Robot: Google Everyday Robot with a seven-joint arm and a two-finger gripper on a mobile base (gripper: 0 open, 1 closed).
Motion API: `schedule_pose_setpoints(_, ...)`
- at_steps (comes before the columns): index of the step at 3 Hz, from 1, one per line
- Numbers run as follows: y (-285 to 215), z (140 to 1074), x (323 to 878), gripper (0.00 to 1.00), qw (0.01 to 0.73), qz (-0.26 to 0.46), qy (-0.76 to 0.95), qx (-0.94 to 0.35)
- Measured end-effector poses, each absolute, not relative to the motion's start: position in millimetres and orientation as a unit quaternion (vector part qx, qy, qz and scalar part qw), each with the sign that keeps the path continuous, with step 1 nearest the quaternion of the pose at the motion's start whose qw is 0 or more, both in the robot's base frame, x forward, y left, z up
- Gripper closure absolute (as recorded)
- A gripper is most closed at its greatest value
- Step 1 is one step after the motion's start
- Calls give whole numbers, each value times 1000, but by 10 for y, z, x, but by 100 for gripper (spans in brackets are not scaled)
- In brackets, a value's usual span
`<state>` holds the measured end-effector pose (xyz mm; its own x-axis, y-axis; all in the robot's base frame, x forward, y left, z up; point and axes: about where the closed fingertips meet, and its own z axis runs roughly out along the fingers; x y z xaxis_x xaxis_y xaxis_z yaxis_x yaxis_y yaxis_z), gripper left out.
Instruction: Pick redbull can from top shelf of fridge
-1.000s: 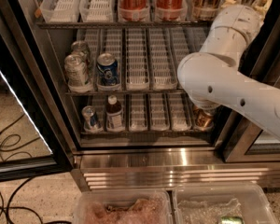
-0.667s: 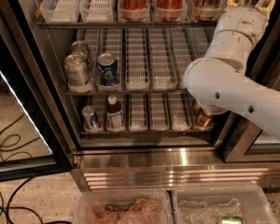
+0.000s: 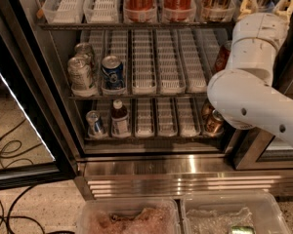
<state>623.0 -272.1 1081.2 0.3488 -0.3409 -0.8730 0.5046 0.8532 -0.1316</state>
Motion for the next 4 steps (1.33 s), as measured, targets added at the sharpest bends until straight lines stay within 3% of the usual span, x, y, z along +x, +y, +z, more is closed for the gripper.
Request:
schedule_pose_setpoints(1,-2663,10780,6185,42,814,-232,531,41)
schedule_pose_setpoints(4,-2584,10790,6263,51,815,-226,533,32)
